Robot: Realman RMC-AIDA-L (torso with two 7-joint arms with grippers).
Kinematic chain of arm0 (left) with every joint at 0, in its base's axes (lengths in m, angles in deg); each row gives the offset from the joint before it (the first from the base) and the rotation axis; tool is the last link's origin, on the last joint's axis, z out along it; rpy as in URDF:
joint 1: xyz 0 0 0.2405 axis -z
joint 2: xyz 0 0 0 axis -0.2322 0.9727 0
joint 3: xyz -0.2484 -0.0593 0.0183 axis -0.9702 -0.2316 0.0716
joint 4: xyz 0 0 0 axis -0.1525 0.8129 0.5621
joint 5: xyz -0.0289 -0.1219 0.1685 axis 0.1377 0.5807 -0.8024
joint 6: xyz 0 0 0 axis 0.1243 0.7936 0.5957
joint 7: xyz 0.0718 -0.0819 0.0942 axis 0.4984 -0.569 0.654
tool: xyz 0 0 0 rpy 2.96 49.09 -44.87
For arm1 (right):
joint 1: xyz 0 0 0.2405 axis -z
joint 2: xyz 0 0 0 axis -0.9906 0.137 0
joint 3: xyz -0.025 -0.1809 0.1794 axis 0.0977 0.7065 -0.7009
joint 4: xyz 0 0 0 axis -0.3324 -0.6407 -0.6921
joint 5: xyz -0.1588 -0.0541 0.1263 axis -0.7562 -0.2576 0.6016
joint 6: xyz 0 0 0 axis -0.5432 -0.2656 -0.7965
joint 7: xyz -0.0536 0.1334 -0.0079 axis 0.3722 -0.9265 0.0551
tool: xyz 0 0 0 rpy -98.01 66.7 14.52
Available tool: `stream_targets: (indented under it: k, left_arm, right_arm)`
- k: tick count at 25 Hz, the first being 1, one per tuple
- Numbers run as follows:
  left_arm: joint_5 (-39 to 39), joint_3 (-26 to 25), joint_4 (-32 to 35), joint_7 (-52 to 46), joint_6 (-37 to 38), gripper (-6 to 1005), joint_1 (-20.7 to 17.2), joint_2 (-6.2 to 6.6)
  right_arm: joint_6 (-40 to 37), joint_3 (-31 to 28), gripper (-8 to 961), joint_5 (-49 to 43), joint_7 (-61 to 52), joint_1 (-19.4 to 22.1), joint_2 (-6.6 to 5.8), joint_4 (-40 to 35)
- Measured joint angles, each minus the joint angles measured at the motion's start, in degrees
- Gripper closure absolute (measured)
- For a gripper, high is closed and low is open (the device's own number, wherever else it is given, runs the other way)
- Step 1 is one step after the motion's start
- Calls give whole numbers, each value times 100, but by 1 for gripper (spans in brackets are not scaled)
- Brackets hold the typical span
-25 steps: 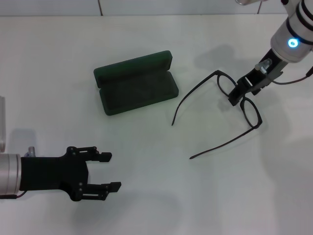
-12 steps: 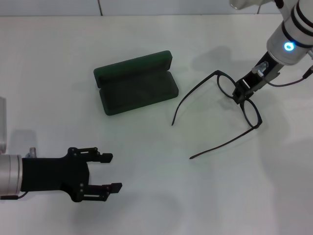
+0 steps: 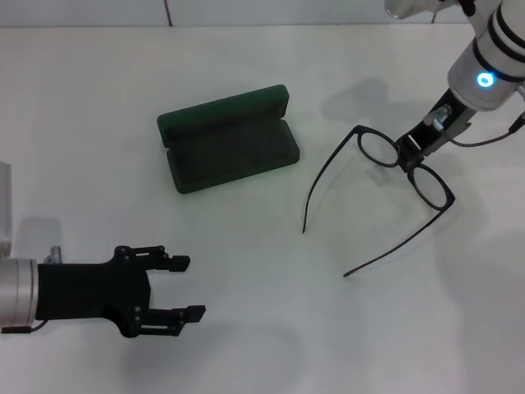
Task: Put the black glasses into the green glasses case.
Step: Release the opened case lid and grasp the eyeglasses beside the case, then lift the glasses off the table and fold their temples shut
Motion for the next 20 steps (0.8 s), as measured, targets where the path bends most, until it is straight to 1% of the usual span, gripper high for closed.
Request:
stream_targets:
  k: [2,4,6,7,9,10,12,13,14,16,17,19,20]
  left_arm:
    - [10,0,0,-3,5,221,0,-8]
    - [17,0,0,-28,11,221,-2,-25]
    - [41,0,0,-79,38,221,-11,-45]
    - [49,0,1,-97,65,222,-14,-51]
    - [118,0,-21,-127,166,222,-17,-60]
    - [181,0,-57,-131,226,222,-17,-61]
    - [323,1,-161,-122,343,223,-1,-56]
    - [382,7,-243,-106,393,224,30,-55]
    - [399,18,-337,-83,418,225,77,-55]
    - [414,37,-578,-25,455,227,206,-61]
    - [416,40,-724,4,466,244,282,-63]
    - [416,33,-951,29,468,277,419,-64]
    - [417,26,-1059,31,457,294,485,-65]
  right_arm:
    - [-34,5,885,-12,16,45,-11,-62]
    - [-125,6,885,-11,30,179,-35,-259]
    - [-259,-28,886,14,56,397,-62,-613]
    - [-363,-90,886,70,98,574,-78,-891]
    - [-570,-338,886,204,259,915,-115,-1421]
    - [-619,-442,887,257,320,980,-123,-1521]
    - [-798,-899,887,606,630,1234,-181,-1938]
    - [-828,-1012,887,788,748,1319,-217,-2028]
    - [-880,-1169,887,1075,915,1463,-279,-2147]
    - [-847,-1292,888,1572,1151,1642,-373,-2217]
    - [-795,-1340,888,1814,1281,1724,-406,-2230]
    - [-636,-1421,888,2265,1595,1851,-404,-2226]
    - [-529,-1472,888,2526,1816,1935,-378,-2213]
